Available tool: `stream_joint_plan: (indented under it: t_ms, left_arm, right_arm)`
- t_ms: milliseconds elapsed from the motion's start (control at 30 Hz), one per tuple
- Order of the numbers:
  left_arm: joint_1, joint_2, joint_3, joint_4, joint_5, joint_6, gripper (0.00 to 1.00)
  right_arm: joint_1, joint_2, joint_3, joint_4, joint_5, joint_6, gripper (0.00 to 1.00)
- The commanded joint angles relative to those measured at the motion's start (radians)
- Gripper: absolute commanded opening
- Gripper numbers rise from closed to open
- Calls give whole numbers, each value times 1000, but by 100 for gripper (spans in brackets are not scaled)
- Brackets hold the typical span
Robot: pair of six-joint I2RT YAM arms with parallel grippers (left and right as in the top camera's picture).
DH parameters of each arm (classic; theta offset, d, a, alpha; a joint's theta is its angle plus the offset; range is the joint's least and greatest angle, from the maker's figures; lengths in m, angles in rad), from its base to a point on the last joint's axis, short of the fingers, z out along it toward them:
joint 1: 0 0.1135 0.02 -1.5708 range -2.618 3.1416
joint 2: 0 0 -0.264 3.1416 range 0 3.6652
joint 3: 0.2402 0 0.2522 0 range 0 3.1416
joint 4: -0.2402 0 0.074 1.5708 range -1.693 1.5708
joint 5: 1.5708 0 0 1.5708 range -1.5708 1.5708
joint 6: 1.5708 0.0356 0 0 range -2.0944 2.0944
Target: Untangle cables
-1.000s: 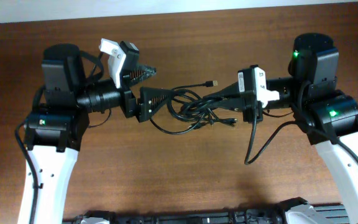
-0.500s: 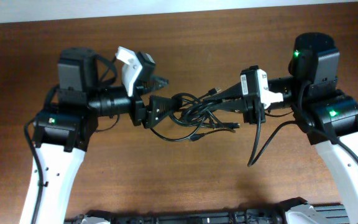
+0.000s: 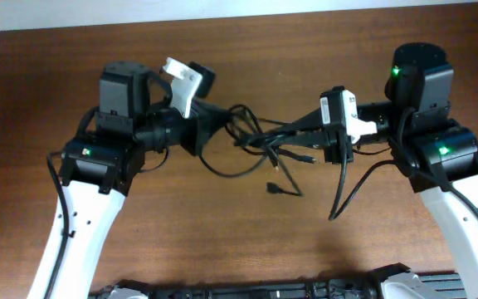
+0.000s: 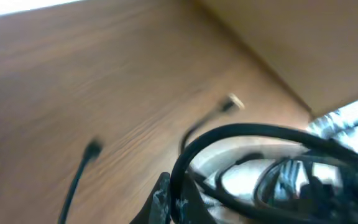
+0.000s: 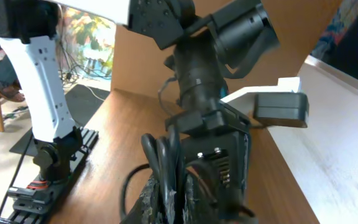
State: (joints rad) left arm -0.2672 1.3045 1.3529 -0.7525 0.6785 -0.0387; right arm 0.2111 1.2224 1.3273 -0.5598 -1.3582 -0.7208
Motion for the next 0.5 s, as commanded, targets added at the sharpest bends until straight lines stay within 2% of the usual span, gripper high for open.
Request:
stream_joint_plan:
  t_ms: [0, 133, 267, 300, 333, 367, 433, 467]
  left_arm:
    - [19, 6, 9, -1, -402, -370, 0]
    - [19, 6, 9, -9, -420, -496, 0]
    - [19, 6, 9, -78, -509, -796, 0]
    - [19, 6, 9, -79, -512, -830, 0]
    - [19, 6, 9, -72, -511, -844, 4]
    - [19, 6, 9, -62, -512, -843, 17]
    - [19, 6, 9, -39, -517, -820, 87]
    - [19, 6, 9, -35, -531, -819, 99]
  right_arm:
    - [5, -18, 3, 3, -77, 31, 4]
    - [4, -18, 3, 3, -71, 31, 4]
    - [3, -18, 3, 7, -65, 46, 4]
    - [3, -18, 3, 16, -57, 68, 4]
    - [3, -18, 3, 27, -47, 92, 4]
    - [3, -18, 3, 43, -44, 121, 4]
    - [3, -18, 3, 56, -44, 136, 4]
    - [3, -18, 3, 56, -44, 136, 4]
